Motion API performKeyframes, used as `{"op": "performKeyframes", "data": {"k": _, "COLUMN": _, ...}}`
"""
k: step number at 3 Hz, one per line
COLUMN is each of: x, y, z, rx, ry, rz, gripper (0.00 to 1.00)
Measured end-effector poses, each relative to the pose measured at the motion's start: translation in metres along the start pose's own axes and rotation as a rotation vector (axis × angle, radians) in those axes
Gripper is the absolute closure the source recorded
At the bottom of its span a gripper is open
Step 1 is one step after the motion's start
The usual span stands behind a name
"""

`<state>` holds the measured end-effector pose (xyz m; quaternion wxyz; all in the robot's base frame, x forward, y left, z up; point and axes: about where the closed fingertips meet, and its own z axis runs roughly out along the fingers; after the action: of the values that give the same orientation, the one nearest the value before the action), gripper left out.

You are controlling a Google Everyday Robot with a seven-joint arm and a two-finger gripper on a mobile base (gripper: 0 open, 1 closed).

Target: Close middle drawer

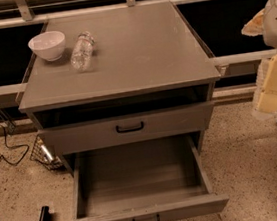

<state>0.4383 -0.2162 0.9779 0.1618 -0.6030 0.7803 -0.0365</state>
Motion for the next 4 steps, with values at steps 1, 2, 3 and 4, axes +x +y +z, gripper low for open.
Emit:
{"op": "performKeyframes", "data": {"k": 1, "x": 0.0, "y": 0.0, "z": 0.0, "rx": 0.0, "ry": 0.0, "rz": 0.0, "gripper": 0.0}}
{"op": "performKeyframes", "data": {"k": 2, "x": 0.0, "y": 0.0, "z": 0.0, "rx": 0.0, "ry": 0.0, "rz": 0.0, "gripper": 0.18}}
{"op": "performKeyframes", "data": {"k": 3, "x": 0.0, "y": 0.0, "z": 0.0, "rx": 0.0, "ry": 0.0, "rz": 0.0, "gripper": 0.42}}
{"op": "performKeyframes", "data": {"k": 4, "x": 0.0, "y": 0.0, "z": 0.0, "rx": 0.0, "ry": 0.0, "rz": 0.0, "gripper": 0.65}}
